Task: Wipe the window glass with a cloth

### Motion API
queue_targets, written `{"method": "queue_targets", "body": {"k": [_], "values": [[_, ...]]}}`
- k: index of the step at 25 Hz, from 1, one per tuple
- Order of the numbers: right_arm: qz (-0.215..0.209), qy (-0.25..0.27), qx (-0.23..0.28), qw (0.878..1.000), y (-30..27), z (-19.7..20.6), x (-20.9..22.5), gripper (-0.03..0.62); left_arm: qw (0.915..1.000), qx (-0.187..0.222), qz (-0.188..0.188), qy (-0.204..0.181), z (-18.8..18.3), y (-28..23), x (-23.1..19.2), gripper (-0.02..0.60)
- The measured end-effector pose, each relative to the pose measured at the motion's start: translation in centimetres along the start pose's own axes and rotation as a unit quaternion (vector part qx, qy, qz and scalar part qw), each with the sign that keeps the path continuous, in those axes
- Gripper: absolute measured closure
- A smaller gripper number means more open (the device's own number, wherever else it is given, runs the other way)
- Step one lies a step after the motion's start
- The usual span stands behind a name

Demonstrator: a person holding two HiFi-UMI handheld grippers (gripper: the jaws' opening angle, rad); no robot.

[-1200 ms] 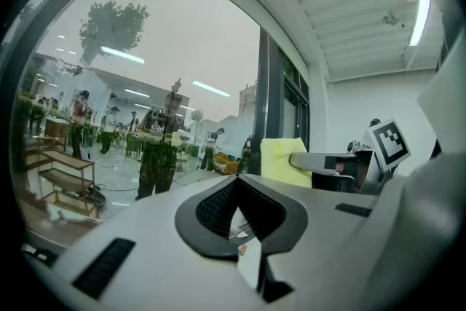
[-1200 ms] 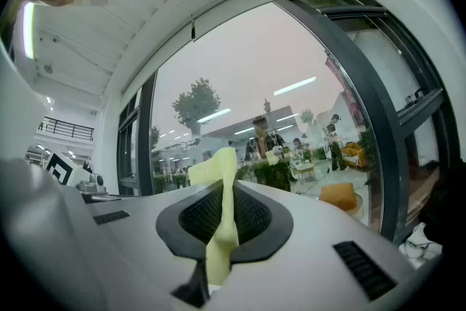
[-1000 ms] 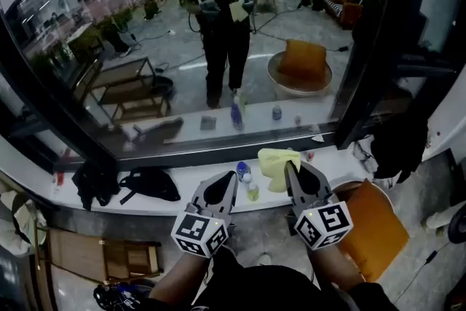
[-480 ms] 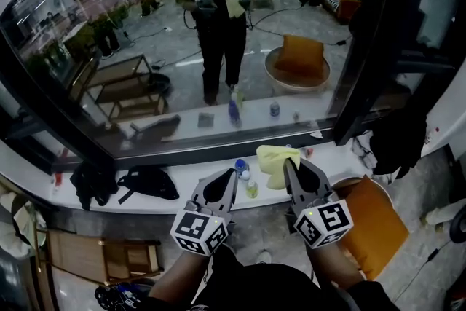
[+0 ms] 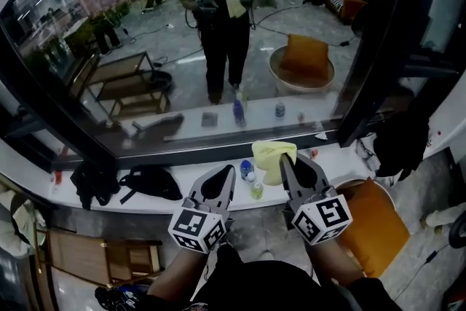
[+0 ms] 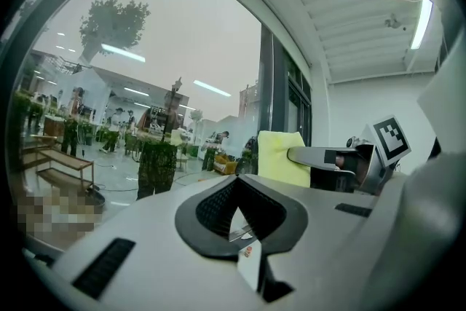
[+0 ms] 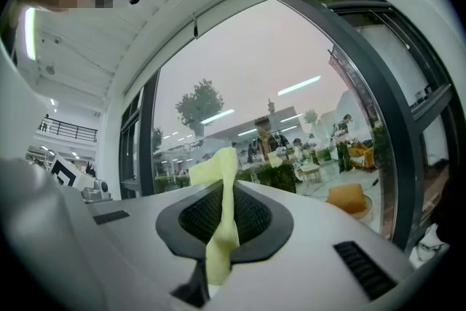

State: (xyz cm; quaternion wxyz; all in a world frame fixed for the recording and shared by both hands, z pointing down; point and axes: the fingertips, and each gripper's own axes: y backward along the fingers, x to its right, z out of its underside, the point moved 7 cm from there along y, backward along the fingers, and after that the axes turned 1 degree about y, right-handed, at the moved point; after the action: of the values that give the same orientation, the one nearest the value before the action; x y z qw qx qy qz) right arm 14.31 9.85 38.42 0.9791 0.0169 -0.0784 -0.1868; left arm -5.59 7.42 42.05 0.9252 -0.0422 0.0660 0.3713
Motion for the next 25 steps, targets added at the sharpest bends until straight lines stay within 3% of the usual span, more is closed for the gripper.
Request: {"method": "queue_targets", "body": {"k": [11,25], "values": [[0.001,0.002,-0.009,1.0,-6.8,0.3,-1.2,0.556,0.9999,-0.002,0.003,0.01,-1.0,-1.9,-6.4,0.577],[-0.017,0.018,-0.004,1.0,-19.4,0.1,-4.2,0.556,0.9996,0.003,-0.017,0.022,-2.1,-3.7,-17.0,0.577]]}}
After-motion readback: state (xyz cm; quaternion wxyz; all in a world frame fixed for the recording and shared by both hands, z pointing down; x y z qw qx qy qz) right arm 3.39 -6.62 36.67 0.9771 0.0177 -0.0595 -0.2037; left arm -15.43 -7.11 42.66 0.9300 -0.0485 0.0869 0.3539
